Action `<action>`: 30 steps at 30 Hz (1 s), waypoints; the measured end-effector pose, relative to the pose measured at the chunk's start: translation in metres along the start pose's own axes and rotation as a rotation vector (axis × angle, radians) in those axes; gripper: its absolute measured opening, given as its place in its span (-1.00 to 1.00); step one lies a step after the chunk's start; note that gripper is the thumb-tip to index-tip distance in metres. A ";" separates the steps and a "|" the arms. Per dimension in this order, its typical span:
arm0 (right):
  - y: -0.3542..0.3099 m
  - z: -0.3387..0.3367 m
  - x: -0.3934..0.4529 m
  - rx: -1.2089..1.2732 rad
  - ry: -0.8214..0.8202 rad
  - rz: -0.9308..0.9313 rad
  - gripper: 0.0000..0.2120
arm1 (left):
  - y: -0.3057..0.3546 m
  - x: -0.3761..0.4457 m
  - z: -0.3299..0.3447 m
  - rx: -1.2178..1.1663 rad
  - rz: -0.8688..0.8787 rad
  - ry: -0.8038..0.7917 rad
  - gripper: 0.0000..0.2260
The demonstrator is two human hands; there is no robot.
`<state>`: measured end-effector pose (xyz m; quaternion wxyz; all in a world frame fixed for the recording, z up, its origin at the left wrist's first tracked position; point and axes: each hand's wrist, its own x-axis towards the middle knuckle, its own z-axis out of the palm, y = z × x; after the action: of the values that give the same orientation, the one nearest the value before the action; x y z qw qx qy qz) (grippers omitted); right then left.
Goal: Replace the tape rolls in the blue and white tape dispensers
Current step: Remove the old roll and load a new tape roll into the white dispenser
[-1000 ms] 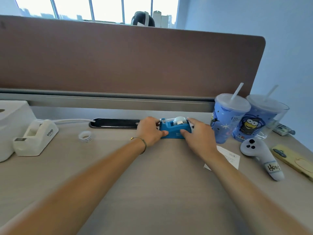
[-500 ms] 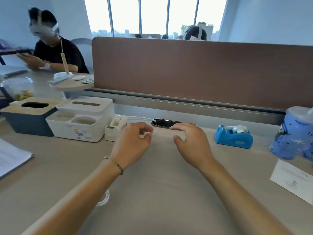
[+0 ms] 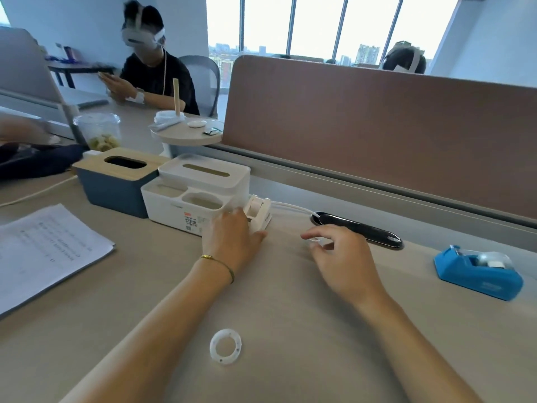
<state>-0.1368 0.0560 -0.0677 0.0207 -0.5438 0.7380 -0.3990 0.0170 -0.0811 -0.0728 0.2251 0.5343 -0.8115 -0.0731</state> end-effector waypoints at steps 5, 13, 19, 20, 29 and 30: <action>0.002 0.001 0.003 0.030 0.041 -0.014 -0.79 | -0.004 0.011 -0.001 -0.040 -0.041 0.005 -0.60; -0.003 -0.018 0.006 0.093 0.089 -0.012 -0.79 | -0.011 0.017 -0.016 -0.506 -0.157 -0.156 -0.38; -0.002 -0.049 -0.009 0.018 0.112 -0.075 -0.66 | 0.020 -0.001 -0.037 -0.654 -0.041 -0.320 -0.67; 0.002 -0.054 -0.014 -0.042 0.091 -0.085 -0.63 | 0.026 -0.006 -0.038 -0.677 -0.009 -0.365 -0.70; 0.030 -0.112 -0.073 -0.161 -0.342 -0.043 -0.33 | 0.079 -0.069 -0.018 -0.612 0.353 -0.612 -0.66; 0.032 -0.115 -0.078 -0.155 -0.364 -0.032 -0.37 | 0.082 -0.075 -0.016 -0.610 0.365 -0.627 -0.66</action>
<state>-0.1838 0.1876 -0.0409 0.1053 -0.6187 0.7418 -0.2362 -0.0196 0.0228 -0.0506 0.1250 0.2444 -0.8624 -0.4253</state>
